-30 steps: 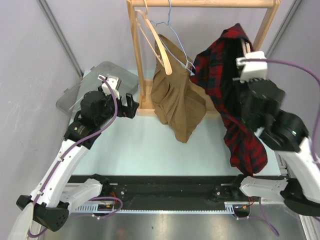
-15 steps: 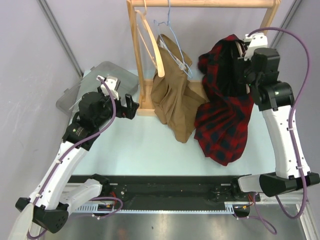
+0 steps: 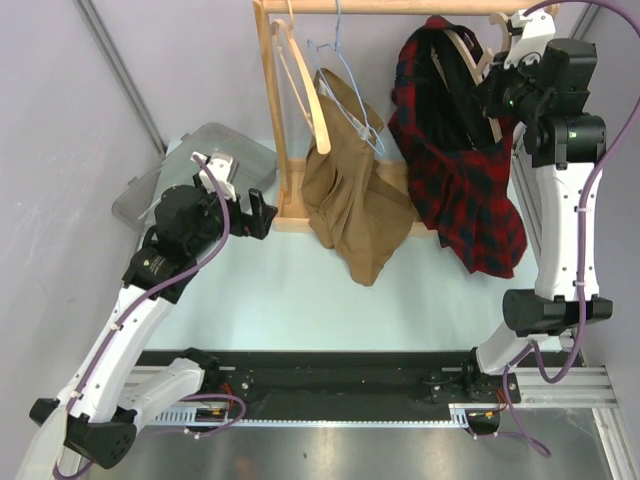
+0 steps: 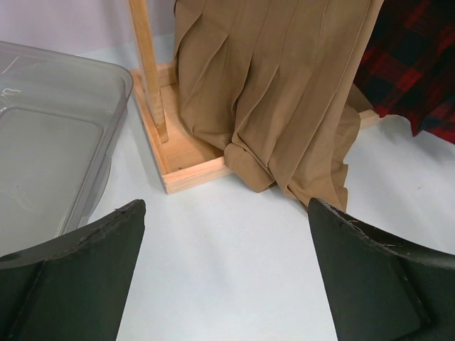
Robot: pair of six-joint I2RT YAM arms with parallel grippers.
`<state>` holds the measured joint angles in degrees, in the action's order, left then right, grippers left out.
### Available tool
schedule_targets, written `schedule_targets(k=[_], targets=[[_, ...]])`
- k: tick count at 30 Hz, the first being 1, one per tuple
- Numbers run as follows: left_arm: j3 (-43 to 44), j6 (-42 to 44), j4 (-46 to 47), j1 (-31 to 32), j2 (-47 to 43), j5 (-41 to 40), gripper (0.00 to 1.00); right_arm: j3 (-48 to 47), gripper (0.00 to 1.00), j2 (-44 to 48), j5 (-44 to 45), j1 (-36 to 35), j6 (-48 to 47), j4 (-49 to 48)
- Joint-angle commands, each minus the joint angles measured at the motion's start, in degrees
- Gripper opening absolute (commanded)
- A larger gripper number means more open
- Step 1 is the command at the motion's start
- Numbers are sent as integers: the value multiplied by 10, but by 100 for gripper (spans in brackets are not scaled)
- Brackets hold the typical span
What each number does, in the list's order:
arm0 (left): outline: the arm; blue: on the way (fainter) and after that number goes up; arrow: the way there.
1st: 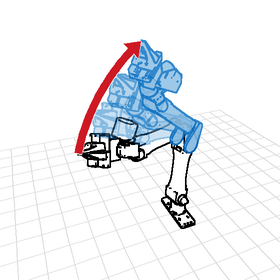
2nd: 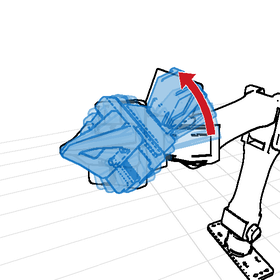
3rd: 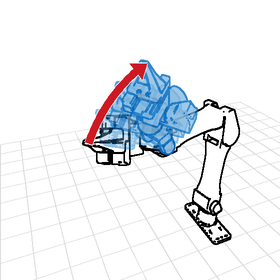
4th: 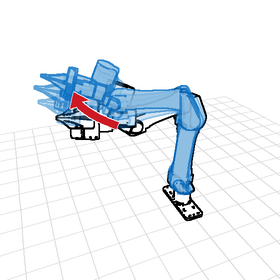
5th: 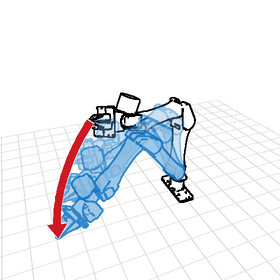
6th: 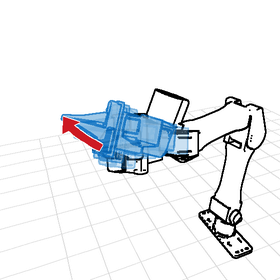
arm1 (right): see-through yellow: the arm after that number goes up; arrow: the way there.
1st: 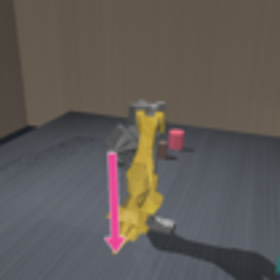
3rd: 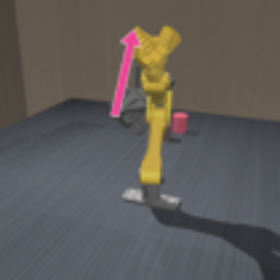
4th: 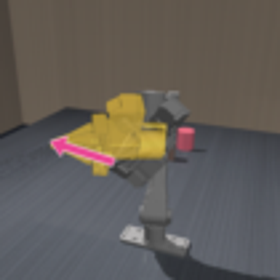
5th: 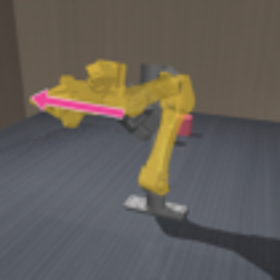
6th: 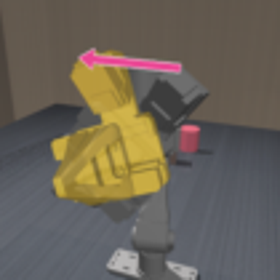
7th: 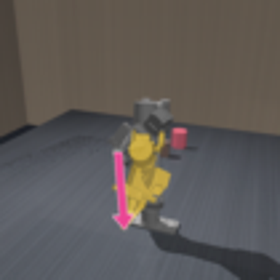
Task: Place the skirt on the hanger
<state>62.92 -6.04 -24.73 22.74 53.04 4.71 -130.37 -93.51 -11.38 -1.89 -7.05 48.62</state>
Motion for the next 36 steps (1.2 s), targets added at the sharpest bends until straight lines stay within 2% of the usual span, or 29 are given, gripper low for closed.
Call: schedule_targets(k=[1, 8, 22, 30, 36], targets=[[-2, -8, 0, 0, -16, -2, 100, -72, 0, -14, -42, 8, 21, -69], [-1, -13, -8, 0, -18, -1, 100, -113, 0, -58, -32, 15, 33, -106], [-2, -25, -23, 0, -14, -1, 100, -164, 0, -146, -94, 102, 112, -207], [-9, -33, -27, 0, -19, -9, 100, -183, 0, -189, -123, 100, 136, -235], [-17, -39, -27, 1, -23, -15, 100, -190, 0, -207, -113, 81, 129, -227]])
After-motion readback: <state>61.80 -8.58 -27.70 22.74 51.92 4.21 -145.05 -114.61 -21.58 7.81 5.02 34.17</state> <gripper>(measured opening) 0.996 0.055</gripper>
